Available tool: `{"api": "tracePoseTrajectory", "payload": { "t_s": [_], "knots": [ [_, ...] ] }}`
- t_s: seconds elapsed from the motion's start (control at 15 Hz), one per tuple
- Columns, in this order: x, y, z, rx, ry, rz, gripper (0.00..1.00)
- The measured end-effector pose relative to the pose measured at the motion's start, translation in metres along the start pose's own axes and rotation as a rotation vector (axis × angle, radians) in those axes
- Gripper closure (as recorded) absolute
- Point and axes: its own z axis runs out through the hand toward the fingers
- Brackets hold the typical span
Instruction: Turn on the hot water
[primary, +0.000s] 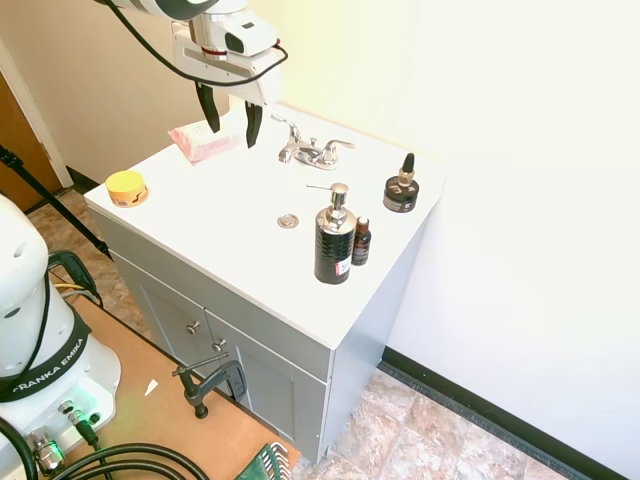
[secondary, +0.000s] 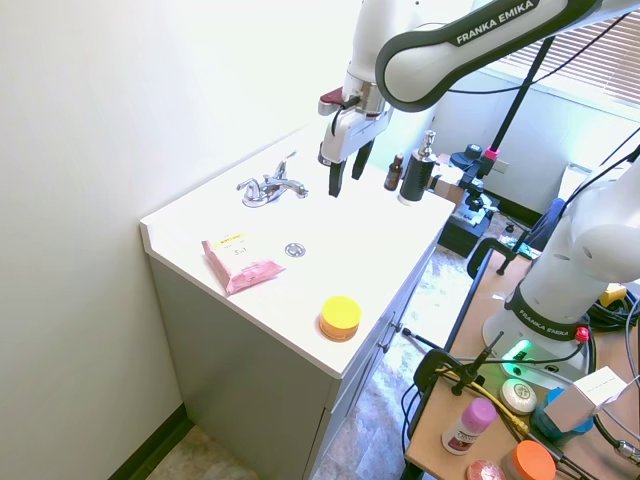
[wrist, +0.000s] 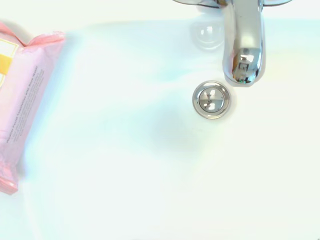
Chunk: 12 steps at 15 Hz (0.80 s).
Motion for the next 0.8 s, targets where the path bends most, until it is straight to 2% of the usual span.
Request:
{"api": "tracePoseTrajectory", "payload": {
  "t_s": [0.2, 0.4, 0.53, 0.8],
  "knots": [
    [0.002, -0.001, 0.001, 0.006, 0.006, 0.005, 0.0],
    [0.003, -0.029, 0.002, 0.045, 0.062, 0.039, 0.0],
    [0.008, -0.058, 0.005, 0.105, 0.142, 0.078, 0.0],
    [0.016, -0.089, 0.021, 0.221, 0.252, 0.147, 0.0]
  ]
}}
